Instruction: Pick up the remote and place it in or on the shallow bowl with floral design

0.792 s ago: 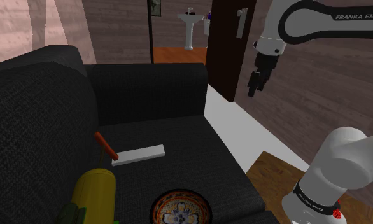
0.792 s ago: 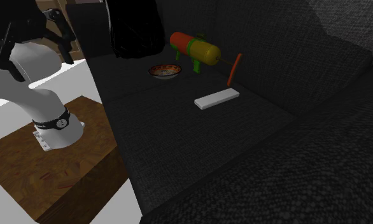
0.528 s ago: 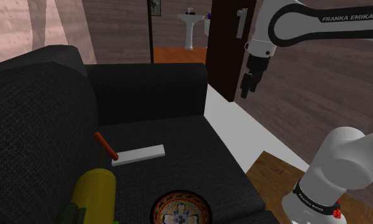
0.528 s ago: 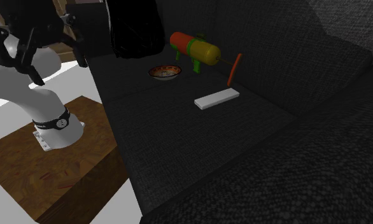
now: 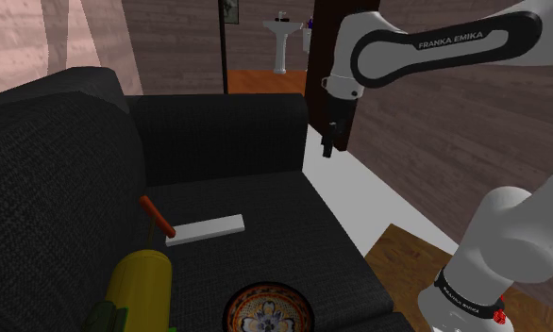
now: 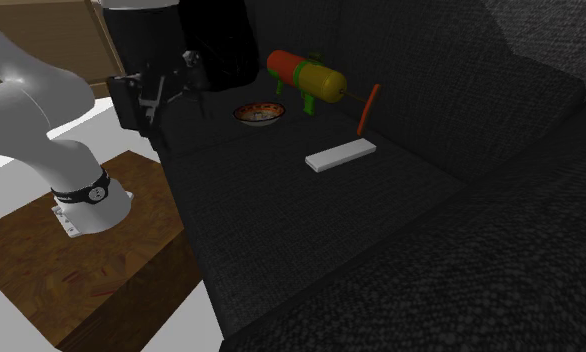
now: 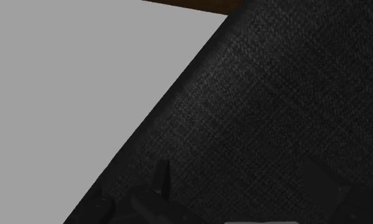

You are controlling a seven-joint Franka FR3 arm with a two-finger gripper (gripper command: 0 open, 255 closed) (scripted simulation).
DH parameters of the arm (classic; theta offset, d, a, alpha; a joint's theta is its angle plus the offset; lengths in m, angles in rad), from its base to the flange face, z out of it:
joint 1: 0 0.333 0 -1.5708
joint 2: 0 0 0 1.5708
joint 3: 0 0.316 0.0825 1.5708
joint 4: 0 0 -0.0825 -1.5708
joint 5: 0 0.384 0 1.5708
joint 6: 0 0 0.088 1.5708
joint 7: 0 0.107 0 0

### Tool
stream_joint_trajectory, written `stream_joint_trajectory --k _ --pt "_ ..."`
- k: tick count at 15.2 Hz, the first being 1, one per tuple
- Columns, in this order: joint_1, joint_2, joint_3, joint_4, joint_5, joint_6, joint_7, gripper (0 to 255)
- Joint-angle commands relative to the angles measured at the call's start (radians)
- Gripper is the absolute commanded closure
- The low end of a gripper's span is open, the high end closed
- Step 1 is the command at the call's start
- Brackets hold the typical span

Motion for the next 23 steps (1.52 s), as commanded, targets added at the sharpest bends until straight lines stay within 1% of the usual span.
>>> stream_joint_trajectory --k 1,6,12,18,23 --pt "0.018 0.069 0.016 0.045 0.006 0.02 -0.01 0" --pt "0.06 0.228 0.058 0.14 0.011 0.074 -0.03 0" --pt "0.107 0.418 0.11 0.277 -0.001 0.113 -0.047 0" --pt "0.159 0.606 0.157 0.438 -0.032 0.126 -0.059 0" --pt "0.212 0.765 0.191 0.592 -0.069 0.116 -0.069 0"
